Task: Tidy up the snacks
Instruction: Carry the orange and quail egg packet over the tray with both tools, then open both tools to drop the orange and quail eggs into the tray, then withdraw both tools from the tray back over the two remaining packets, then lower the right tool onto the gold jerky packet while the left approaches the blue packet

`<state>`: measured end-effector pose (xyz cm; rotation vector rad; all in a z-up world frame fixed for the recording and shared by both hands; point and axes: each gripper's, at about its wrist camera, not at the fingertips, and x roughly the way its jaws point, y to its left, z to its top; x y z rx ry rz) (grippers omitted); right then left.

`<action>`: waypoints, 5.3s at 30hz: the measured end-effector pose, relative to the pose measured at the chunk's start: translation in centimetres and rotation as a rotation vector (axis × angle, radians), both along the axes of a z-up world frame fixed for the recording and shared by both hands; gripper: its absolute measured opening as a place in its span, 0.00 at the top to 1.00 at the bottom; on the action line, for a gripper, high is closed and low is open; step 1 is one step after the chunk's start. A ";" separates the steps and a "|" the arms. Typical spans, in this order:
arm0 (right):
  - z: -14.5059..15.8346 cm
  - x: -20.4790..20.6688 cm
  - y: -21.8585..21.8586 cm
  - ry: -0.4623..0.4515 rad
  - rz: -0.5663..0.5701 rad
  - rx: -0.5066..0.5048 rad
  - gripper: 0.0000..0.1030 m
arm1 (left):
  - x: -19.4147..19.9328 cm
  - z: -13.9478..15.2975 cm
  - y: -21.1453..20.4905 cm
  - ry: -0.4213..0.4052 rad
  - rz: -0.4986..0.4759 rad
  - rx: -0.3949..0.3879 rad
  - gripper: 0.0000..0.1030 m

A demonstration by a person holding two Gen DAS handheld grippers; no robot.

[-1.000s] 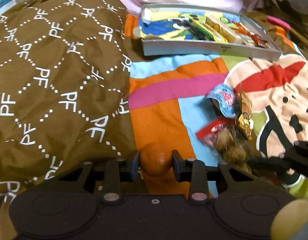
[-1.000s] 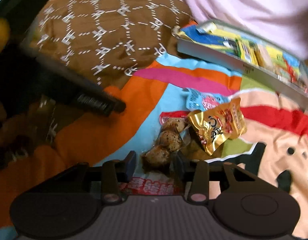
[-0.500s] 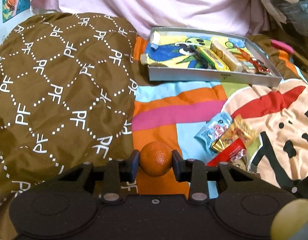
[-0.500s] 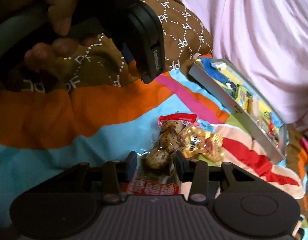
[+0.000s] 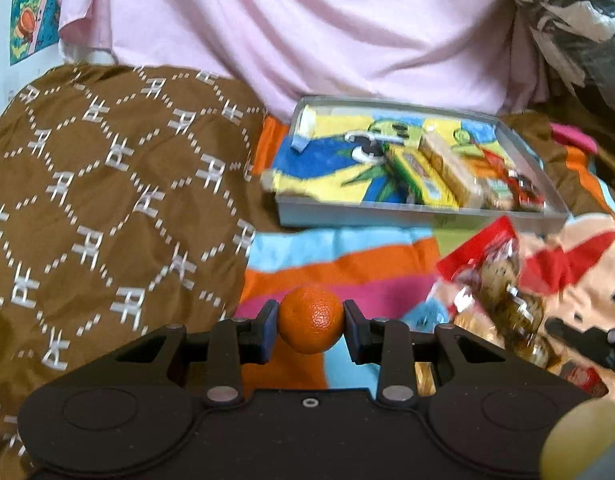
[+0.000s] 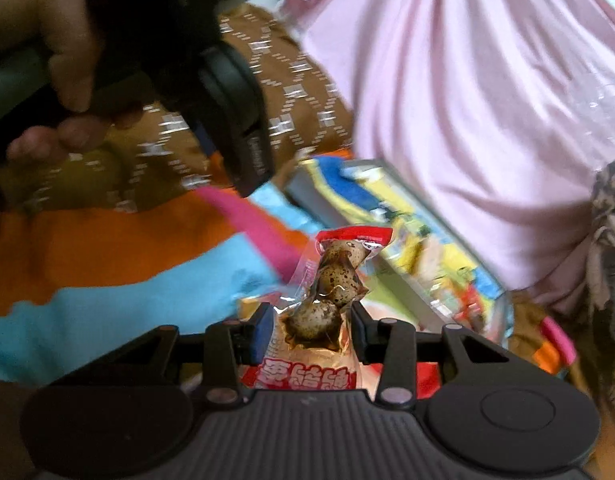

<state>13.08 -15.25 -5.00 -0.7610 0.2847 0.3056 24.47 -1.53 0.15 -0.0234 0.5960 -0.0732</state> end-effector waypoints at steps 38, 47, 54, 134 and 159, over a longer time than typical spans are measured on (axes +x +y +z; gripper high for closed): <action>3.0 20.5 -10.2 -0.151 -0.191 0.472 0.69 | 20.1 0.1 -7.3 -0.019 0.178 -0.035 0.65; 3.7 19.8 -10.2 -0.167 -0.194 0.516 0.41 | 19.0 1.0 -7.7 -0.044 0.150 -0.023 0.41; 5.5 18.1 -11.1 -0.177 -0.231 0.583 0.16 | 16.4 3.2 -8.0 -0.094 0.143 -0.032 0.14; -0.7 1.5 -5.4 0.350 -0.134 0.318 0.00 | -3.1 -4.9 0.4 0.140 0.029 0.135 0.01; -4.2 10.2 -3.5 0.417 -0.038 0.300 0.01 | 3.2 -5.3 -0.4 0.090 -0.069 0.138 0.01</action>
